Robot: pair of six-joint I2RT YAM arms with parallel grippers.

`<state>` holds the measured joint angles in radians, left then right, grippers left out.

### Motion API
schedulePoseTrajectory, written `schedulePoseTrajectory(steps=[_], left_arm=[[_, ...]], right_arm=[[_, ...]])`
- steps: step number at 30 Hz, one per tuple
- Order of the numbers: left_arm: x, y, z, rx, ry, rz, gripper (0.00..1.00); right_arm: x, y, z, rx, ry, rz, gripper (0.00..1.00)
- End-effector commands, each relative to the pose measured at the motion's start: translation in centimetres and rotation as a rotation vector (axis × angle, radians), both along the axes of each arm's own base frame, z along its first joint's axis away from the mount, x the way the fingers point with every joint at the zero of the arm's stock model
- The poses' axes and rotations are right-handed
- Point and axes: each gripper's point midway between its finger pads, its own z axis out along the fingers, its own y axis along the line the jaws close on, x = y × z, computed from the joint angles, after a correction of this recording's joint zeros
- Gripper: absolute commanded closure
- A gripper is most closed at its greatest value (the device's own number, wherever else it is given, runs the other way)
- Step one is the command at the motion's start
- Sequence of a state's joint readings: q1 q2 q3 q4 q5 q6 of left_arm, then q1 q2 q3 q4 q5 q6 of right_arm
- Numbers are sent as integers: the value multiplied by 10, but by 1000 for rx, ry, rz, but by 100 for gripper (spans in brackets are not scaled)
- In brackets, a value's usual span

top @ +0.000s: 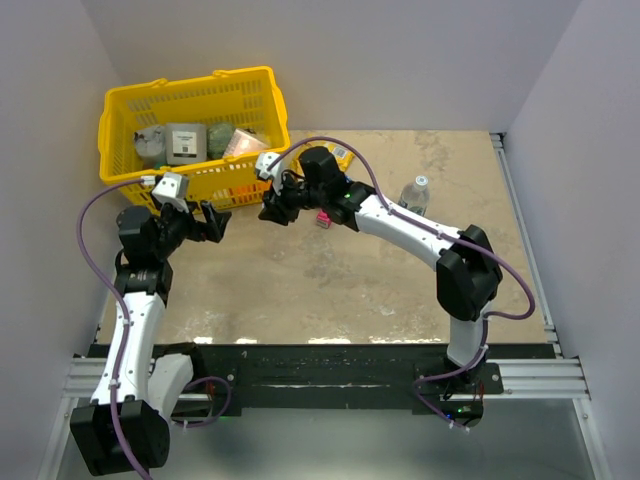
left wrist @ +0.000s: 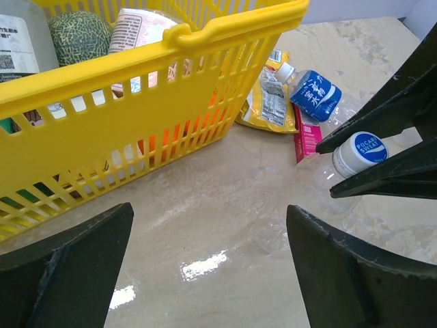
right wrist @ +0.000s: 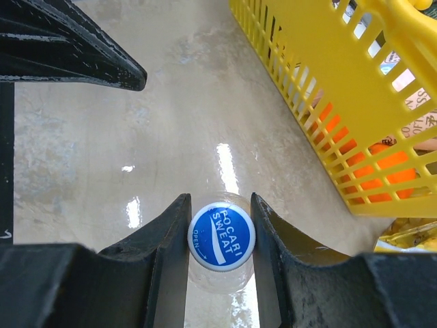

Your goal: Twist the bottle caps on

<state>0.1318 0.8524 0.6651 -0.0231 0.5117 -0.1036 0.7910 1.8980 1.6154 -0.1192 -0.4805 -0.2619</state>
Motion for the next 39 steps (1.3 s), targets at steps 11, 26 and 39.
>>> schedulePoseTrajectory(steps=[11, 26, 39], left_arm=[[6, -1, 5, -38, -42, -2, 0], [8, -6, 1, -52, -36, -35, 0], [10, -12, 8, -55, -60, -75, 0]], right_arm=[[11, 3, -7, -19, -28, -36, 60], [19, 3, 28, 29, -60, -85, 32], [84, -55, 126, 166, -167, -401, 21]])
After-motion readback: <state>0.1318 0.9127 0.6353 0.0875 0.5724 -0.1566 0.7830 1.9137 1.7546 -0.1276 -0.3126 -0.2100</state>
